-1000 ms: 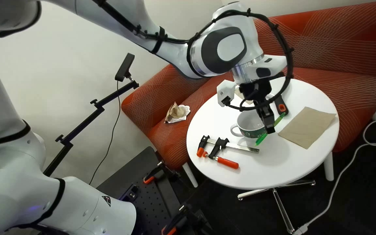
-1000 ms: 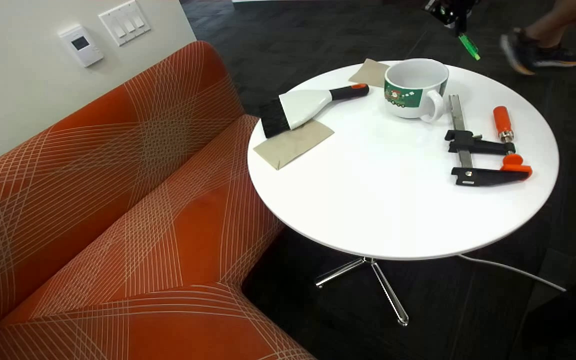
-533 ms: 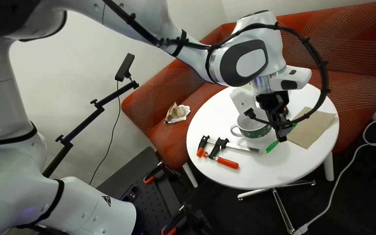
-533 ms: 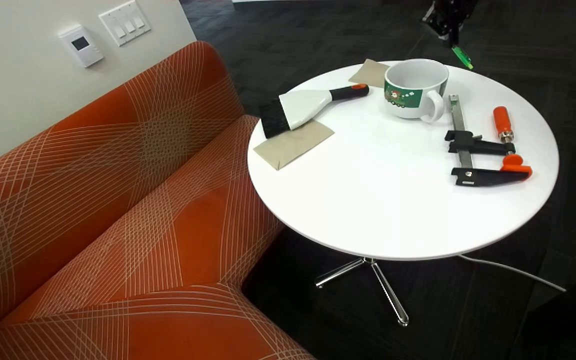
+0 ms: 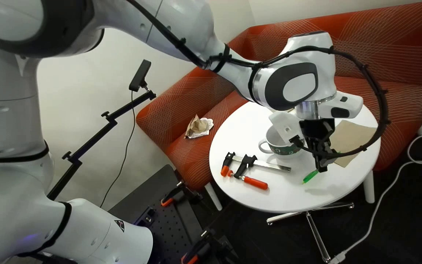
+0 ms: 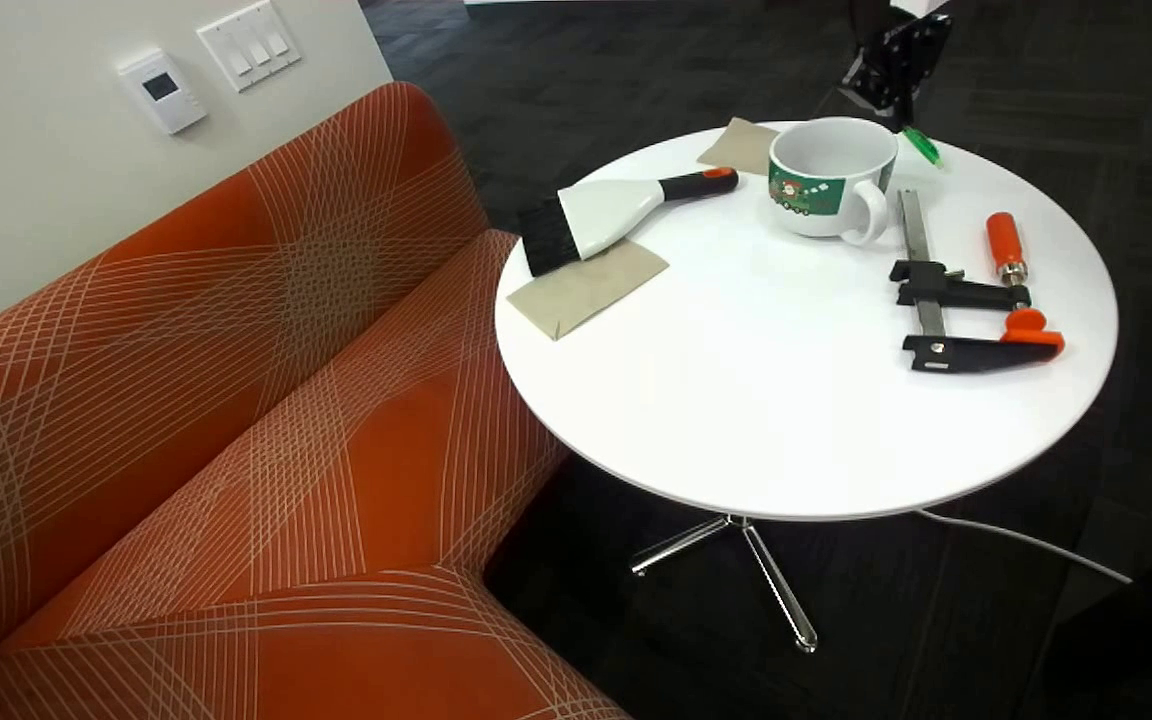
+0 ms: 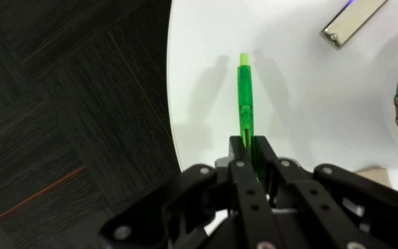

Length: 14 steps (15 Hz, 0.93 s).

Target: Put the pen on the table

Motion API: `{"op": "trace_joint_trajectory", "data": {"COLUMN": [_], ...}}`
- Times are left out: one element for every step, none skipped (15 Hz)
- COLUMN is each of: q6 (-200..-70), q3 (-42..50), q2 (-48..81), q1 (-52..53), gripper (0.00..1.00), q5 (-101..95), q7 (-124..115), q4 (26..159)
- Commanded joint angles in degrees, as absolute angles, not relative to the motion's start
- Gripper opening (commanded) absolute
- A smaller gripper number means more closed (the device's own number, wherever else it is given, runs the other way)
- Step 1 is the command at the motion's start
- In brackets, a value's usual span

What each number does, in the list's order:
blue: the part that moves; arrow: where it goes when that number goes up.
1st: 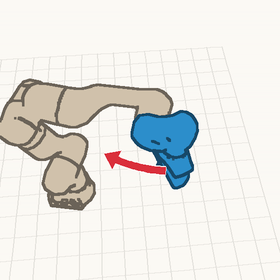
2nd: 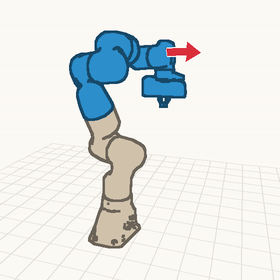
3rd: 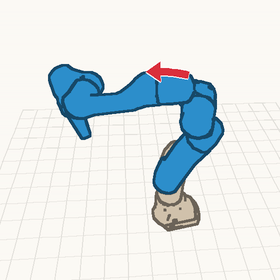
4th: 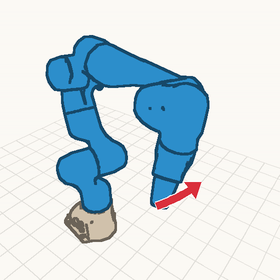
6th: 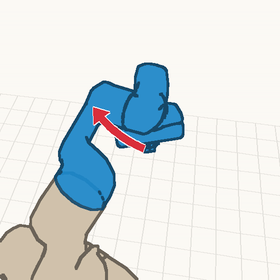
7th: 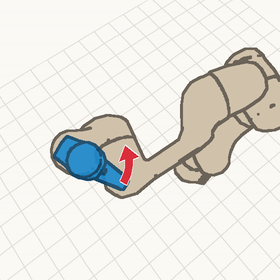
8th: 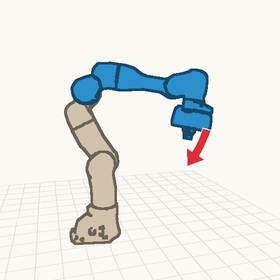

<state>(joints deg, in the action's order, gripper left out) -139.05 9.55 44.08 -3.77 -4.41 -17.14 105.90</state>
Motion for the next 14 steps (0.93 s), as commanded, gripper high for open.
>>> {"op": "trace_joint_trajectory", "data": {"q6": [-134.29, -133.98, -133.70, -133.76, -134.01, -134.96, -135.58, -136.56, -136.85, -137.22, -137.67, -137.92, -138.27, -138.41], "q3": [9.51, 9.47, 9.56, 9.76, 9.71, 9.92, 9.98, 10.23, 10.60, 10.80, 11.04, 11.28, 11.25, 11.37], "q2": [46.25, 46.20, 45.98, 45.34, 44.70, 43.61, 42.69, 41.40, 40.39, 39.33, 38.25, 37.35, 36.46, 35.77], "q1": [-4.05, -4.09, -3.99, -3.79, -3.90, -3.80, -3.84, -3.74, -3.52, -3.44, -3.31, -3.20, -3.29, -3.22], "gripper": [0.36, 0.37, 0.42, 0.51, 0.58, 0.66, 0.73, 0.82, 0.88, 0.95, 1.00, 1.00, 1.00, 1.00], "q5": [-2.98, -2.91, -2.94, -3.10, -3.01, -3.08, -3.06, -3.23, -3.36, -3.55, -3.72, -3.89, -3.93, -4.01], "q7": [-15.79, -15.80, -15.99, -16.23, -16.11, -16.36, -16.33, -16.45, -16.99, -17.04, -17.25, -17.50, -17.30, -17.53], "q4": [102.00, 101.87, 101.89, 102.36, 102.76, 103.76, 104.58, 105.80, 106.54, 107.34, 108.15, 108.70, 109.35, 109.83]}}
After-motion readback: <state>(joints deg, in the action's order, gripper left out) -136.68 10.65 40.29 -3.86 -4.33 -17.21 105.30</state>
